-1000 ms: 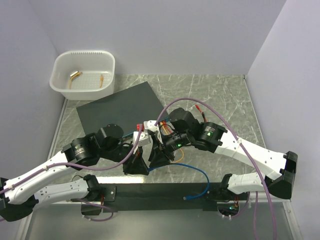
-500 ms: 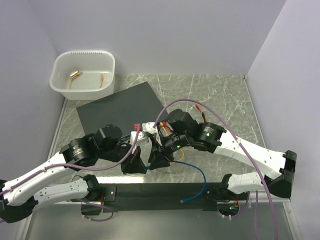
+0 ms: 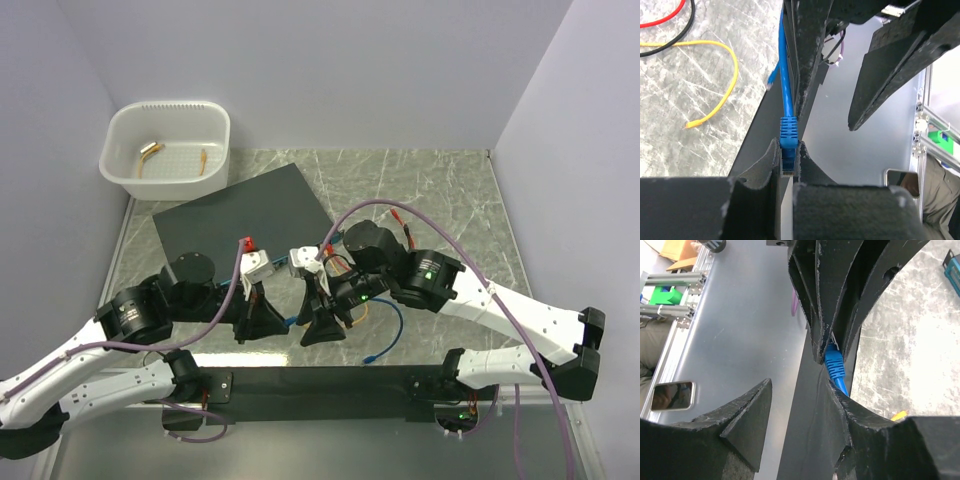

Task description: Insert the plug into the switch port

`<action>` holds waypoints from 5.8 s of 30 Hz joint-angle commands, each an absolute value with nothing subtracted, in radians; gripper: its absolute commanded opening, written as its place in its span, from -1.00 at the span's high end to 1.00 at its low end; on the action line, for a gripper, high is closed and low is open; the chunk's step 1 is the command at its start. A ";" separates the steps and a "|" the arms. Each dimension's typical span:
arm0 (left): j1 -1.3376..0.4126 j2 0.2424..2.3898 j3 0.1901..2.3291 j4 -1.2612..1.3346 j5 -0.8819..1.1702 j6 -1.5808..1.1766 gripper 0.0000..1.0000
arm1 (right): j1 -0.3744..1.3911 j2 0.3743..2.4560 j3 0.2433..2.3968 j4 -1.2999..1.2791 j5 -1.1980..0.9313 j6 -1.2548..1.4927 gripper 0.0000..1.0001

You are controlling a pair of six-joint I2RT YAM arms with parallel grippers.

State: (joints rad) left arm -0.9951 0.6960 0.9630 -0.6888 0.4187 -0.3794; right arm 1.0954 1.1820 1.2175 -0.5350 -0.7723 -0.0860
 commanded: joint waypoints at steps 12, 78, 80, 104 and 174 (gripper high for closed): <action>-0.991 0.690 0.950 -0.612 0.454 -0.405 0.99 | 1.085 1.106 1.204 -0.374 -0.748 -0.031 0.03; -0.968 0.666 0.959 -0.670 -0.280 -0.593 -0.81 | 0.994 1.115 0.946 -0.121 -0.362 0.245 1.00; -0.947 0.667 0.968 -0.701 -0.395 -0.632 -0.93 | 0.996 1.163 0.953 -0.104 -0.275 0.291 1.00; 0.391 1.012 0.790 -0.601 0.241 -0.626 -0.97 | 1.019 1.385 0.956 -0.029 -0.054 0.388 1.00; -0.276 1.486 0.716 -0.011 0.277 -0.939 -0.66 | 0.833 1.537 0.654 0.438 0.276 0.518 1.00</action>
